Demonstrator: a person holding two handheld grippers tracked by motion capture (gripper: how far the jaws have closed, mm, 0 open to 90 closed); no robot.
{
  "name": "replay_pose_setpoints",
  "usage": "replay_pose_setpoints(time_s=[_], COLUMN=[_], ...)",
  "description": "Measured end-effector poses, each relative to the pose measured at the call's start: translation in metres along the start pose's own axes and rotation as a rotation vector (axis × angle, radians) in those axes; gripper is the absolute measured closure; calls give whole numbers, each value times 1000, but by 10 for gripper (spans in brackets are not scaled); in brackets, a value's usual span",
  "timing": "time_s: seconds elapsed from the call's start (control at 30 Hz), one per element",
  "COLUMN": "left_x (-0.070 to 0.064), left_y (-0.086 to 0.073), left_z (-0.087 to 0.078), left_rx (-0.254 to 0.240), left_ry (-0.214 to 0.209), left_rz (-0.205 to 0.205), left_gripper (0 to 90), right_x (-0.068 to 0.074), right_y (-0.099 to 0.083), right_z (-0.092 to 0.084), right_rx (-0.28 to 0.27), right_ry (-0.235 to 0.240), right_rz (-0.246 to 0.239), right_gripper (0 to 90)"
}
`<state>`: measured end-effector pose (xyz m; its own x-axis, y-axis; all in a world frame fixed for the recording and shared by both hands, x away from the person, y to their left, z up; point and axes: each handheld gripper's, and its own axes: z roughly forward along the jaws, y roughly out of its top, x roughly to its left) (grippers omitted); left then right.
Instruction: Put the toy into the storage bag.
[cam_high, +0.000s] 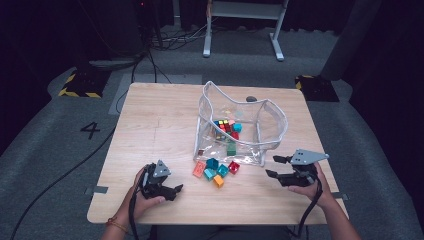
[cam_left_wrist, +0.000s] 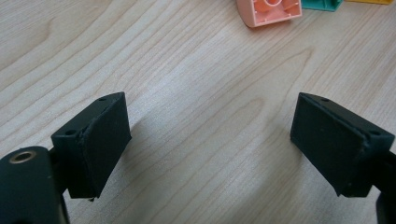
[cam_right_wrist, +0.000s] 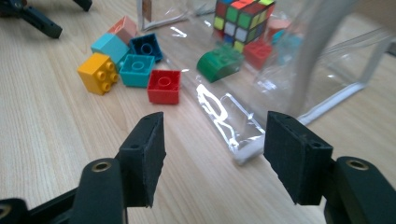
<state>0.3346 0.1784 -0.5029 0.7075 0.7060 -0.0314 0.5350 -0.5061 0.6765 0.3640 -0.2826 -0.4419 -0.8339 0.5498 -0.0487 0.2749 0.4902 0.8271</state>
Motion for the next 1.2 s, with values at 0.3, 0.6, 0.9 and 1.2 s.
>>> replay_pose_setpoints(time_s=[0.3, 0.6, 0.9, 1.2], left_x=[0, 0, 0, 0], left_y=[0, 0, 0, 0], left_z=[0, 0, 0, 0], left_rx=[0, 0, 0, -1], left_ry=[1, -1, 0, 0], left_rz=[0, 1, 1, 0], left_gripper=[122, 122, 122, 123], right_x=[15, 27, 34, 33], right_y=[-2, 8, 15, 10], right_z=[47, 89, 117, 111], right_rx=[16, 52, 94, 92], right_ry=[77, 111, 84, 101], right_rz=[-15, -64, -54, -43], right_gripper=[442, 460, 498, 591])
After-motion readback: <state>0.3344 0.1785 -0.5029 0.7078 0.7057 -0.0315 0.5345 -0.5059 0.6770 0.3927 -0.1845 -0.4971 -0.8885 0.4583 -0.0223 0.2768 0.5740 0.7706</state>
